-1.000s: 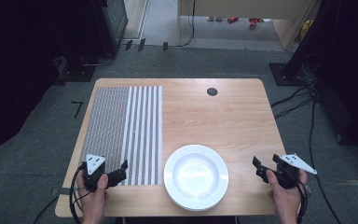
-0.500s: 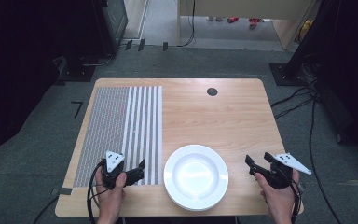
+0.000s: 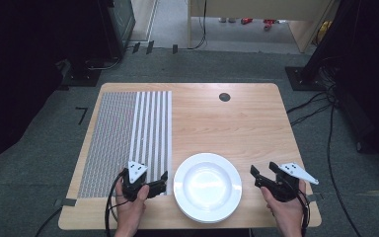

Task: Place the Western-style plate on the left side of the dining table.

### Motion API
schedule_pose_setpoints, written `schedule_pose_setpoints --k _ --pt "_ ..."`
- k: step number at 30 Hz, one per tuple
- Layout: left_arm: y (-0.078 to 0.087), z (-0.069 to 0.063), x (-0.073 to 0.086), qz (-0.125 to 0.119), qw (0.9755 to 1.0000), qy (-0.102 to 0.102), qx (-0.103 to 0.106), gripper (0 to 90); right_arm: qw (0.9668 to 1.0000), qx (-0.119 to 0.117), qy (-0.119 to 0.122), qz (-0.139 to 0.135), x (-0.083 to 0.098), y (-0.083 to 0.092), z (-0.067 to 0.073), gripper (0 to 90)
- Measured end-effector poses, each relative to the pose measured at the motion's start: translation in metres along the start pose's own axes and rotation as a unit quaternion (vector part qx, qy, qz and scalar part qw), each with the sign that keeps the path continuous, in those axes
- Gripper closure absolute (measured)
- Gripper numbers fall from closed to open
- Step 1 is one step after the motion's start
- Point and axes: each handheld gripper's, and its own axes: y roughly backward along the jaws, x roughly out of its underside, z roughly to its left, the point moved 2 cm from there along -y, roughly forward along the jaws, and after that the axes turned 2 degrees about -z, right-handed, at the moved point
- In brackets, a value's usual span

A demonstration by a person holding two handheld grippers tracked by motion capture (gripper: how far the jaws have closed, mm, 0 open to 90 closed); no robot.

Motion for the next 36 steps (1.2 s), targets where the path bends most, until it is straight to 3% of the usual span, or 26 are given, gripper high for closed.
schedule_pose_setpoints --k 10,14,19,20,22,24,25,27,28,29,32,33,36 --pt "-0.006 -0.02 0.005 0.008 0.9997 -0.002 0.025 13.2 0.9999 -0.012 0.007 0.006 0.009 -0.009 0.016 26.3" --pt "-0.008 -0.025 0.007 0.015 0.9993 -0.006 0.033 13.3 0.9997 -0.013 -0.003 0.019 0.013 -0.013 0.021 34.8" --pt "-0.011 -0.032 0.011 0.026 0.9987 -0.008 0.043 13.6 0.9996 -0.019 0.005 0.023 0.017 -0.015 0.027 43.7" --pt "-0.012 -0.033 0.012 0.027 0.9987 -0.008 0.043 14.1 0.9992 -0.036 -0.008 0.015 0.018 -0.014 0.027 52.5" --pt "-0.013 -0.034 0.013 0.032 0.9984 -0.01 0.046 14.8 0.9989 -0.044 -0.015 0.013 0.019 -0.014 0.027 54.3" --pt "-0.014 -0.036 0.015 0.035 0.9981 -0.009 0.051 15.2 0.9974 -0.066 -0.027 0.015 0.021 -0.015 0.026 56.9" --pt "-0.014 -0.038 0.017 0.038 0.9979 -0.006 0.052 18.2 0.9963 -0.079 -0.027 0.02 0.024 -0.017 0.028 57.8" --pt "-0.015 -0.038 0.018 0.039 0.998 -0.004 0.049 23.2 0.9962 -0.081 -0.023 0.02 0.025 -0.018 0.028 58.4" --pt "-0.015 -0.039 0.019 0.043 0.9978 -0.007 0.049 30.4 0.9959 -0.084 -0.026 0.02 0.027 -0.019 0.03 60.2" --pt "-0.015 -0.04 0.02 0.044 0.9972 -0.002 0.061 34.0 0.9949 -0.093 -0.026 0.031 0.029 -0.02 0.031 63.8" --pt "-0.015 -0.041 0.02 0.045 0.9968 -0.002 0.066 39.7 0.995 -0.088 -0.021 0.042 0.032 -0.021 0.031 67.3" --pt "-0.014 -0.042 0.02 0.046 0.9964 0.0 0.071 42.0 0.9942 -0.091 -0.039 0.04 0.034 -0.021 0.03 70.8" --pt "-0.014 -0.045 0.022 0.052 0.9952 0.0 0.083 45.8 0.9934 -0.096 -0.052 0.036 0.035 -0.02 0.03 73.2"
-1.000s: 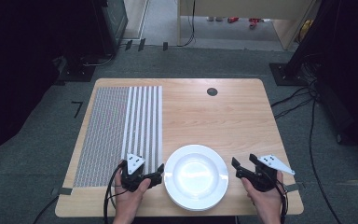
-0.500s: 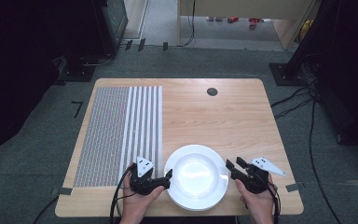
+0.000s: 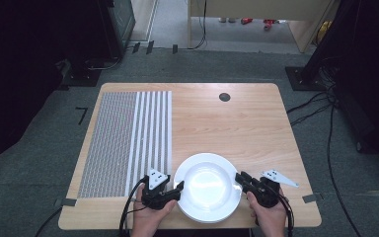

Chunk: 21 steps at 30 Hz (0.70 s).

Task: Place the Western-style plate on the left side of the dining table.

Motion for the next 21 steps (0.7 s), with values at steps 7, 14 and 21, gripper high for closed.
schedule_pose_setpoints --k 7,14,21 --pt "-0.002 -0.004 0.003 0.004 1.0 -0.004 0.004 50.8 0.9996 -0.008 -0.026 -0.004 0.001 0.004 0.0 82.8" --pt "-0.001 -0.005 0.005 -0.003 1.0 -0.002 0.001 52.1 0.9961 -0.024 -0.085 -0.011 0.004 0.005 -0.006 84.1" --pt "-0.001 -0.003 0.004 -0.003 0.9999 0.007 0.009 52.6 0.984 -0.063 -0.166 -0.011 0.005 0.003 -0.011 82.8"
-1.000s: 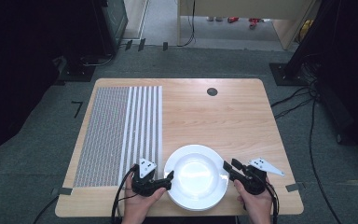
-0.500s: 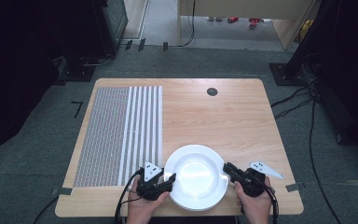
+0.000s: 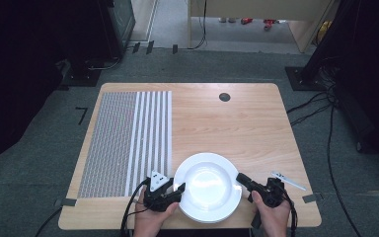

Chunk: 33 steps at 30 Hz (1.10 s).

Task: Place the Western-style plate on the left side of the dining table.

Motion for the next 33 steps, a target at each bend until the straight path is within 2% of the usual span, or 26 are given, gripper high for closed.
schedule_pose_setpoints --k 3,4,9,12,16,18,20,23,26,33 --pt "0.0 0.001 0.0 0.0 1.0 0.002 0.001 53.0 0.9999 -0.011 -0.006 -0.005 0.0 -0.001 0.002 82.1" --pt "0.0 0.001 0.0 0.001 1.0 0.002 0.001 53.1 0.9996 -0.022 -0.002 -0.017 0.0 -0.003 0.005 81.9" --pt "0.0 0.001 0.0 0.0 1.0 0.004 0.002 53.4 0.9994 -0.02 0.014 -0.027 -0.001 -0.005 0.008 81.5" --pt "0.0 0.003 -0.001 0.0 1.0 0.006 0.005 53.6 0.9988 -0.031 0.018 -0.032 -0.001 -0.006 0.007 81.7" --pt "-0.001 0.007 -0.001 -0.002 0.9996 0.022 0.017 54.2 0.996 -0.065 0.039 -0.048 -0.003 -0.006 0.009 82.0" --pt "-0.001 0.007 0.0 -0.003 0.9996 0.023 0.019 54.3 0.9955 -0.068 0.043 -0.05 -0.004 -0.007 0.009 82.0" --pt "-0.001 0.007 0.0 -0.005 0.9995 0.024 0.019 54.9 0.9944 -0.069 0.058 -0.055 -0.004 -0.008 0.009 81.7" --pt "-0.001 0.009 0.0 -0.011 0.9992 0.028 0.025 56.1 0.9938 -0.07 0.063 -0.059 -0.003 -0.009 0.009 81.7" --pt "0.0 0.013 0.0 -0.015 0.9986 0.037 0.036 57.2 0.9934 -0.074 0.061 -0.062 -0.003 -0.01 0.01 82.0" --pt "0.002 0.018 -0.002 -0.028 0.9968 0.053 0.053 61.2 0.9941 -0.065 0.059 -0.063 -0.002 -0.015 0.009 81.7"
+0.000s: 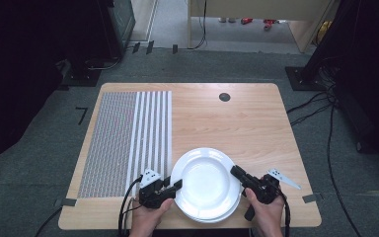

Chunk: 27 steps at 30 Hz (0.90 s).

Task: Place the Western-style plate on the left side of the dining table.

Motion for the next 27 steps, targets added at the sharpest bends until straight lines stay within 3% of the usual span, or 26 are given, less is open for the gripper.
schedule_pose_setpoints --k 2,12,16,27 --pt "0.0 0.002 0.0 -0.001 0.9999 0.012 0.009 63.3 1.0 0.005 -0.001 0.002 0.001 0.0 -0.001 81.7" --pt "0.002 0.003 -0.005 -0.008 0.9996 0.026 0.008 65.7 0.9999 -0.001 -0.013 -0.005 -0.001 0.002 0.004 82.6" --pt "0.004 0.004 -0.009 -0.009 0.999 0.038 0.022 67.5 0.9999 0.0 -0.014 -0.007 -0.002 0.002 0.005 82.5" --pt "0.014 0.012 -0.021 -0.019 0.9986 0.044 0.024 69.7 0.9997 -0.01 -0.02 -0.011 -0.006 -0.004 0.014 82.2"
